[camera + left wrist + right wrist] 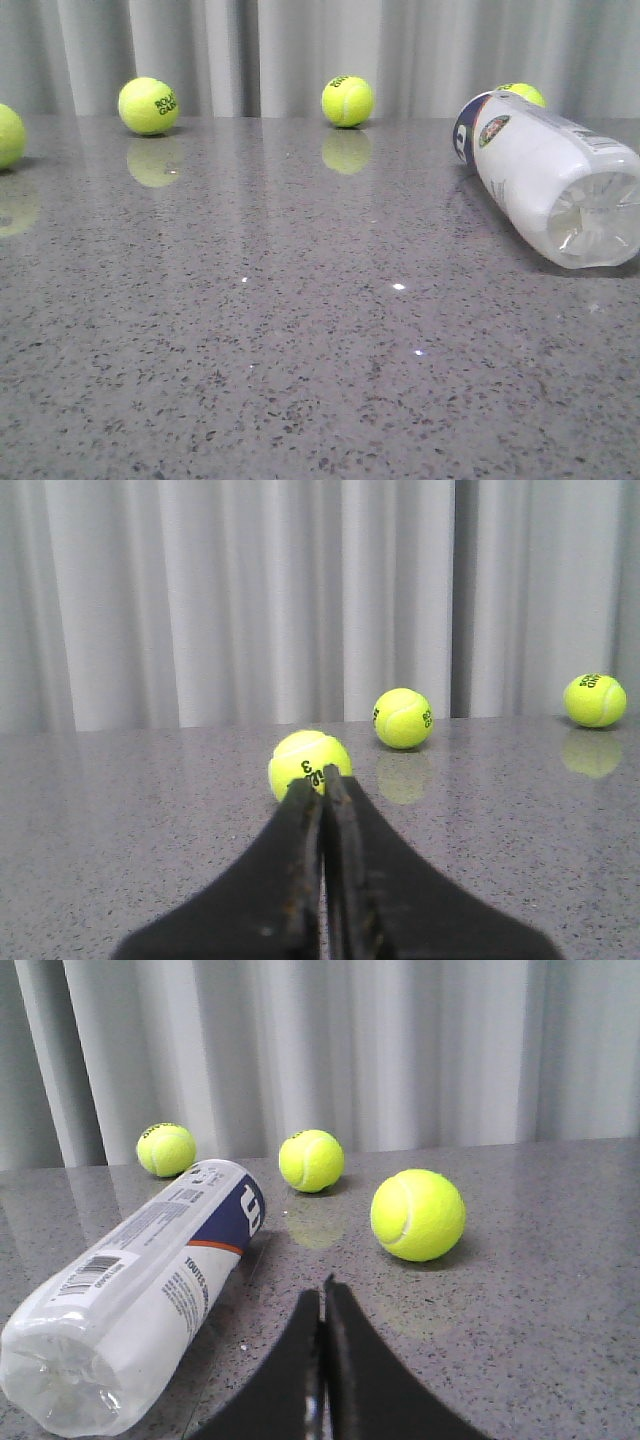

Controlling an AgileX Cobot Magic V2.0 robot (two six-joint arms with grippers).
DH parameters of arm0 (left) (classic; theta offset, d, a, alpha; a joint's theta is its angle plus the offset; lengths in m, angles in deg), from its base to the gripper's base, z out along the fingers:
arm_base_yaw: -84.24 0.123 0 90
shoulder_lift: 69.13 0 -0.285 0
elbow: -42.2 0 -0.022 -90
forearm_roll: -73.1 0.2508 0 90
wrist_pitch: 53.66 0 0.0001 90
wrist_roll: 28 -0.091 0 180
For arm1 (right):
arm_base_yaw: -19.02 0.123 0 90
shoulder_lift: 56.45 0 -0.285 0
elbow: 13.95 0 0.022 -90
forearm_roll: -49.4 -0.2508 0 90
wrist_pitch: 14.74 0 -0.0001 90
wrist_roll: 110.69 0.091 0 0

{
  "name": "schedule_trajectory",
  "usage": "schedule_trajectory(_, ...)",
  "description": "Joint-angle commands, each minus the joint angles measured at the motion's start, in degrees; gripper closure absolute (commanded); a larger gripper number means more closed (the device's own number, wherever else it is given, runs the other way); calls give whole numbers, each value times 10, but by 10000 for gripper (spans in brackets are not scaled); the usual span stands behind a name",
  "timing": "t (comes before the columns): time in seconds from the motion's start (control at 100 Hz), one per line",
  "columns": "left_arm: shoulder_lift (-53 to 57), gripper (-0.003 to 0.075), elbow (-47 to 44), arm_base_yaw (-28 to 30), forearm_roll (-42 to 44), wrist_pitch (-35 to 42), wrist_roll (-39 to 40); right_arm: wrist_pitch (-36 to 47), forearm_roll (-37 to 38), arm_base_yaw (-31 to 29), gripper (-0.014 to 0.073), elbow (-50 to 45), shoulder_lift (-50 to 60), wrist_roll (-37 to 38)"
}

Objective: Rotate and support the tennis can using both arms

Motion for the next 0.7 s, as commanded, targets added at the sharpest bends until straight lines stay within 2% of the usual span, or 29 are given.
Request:
schedule_trajectory(0.0, 20, 741, -27, -1, -1, 47, 5, 51, -2, -3, 664, 11, 12, -2)
schedule_trajectory(0.4, 20, 741, -27, -1, -1, 47, 5, 48, -2, -3, 664, 34, 11, -2)
schedule_trajectory(0.52, 20, 741, -27, -1, -1, 47, 5, -20, -5, -3, 664, 88, 6, -2)
schedule_trajectory(0.69, 20, 741, -27, -1, -1, 47, 5, -166, -5, -3, 664, 203, -35, -2)
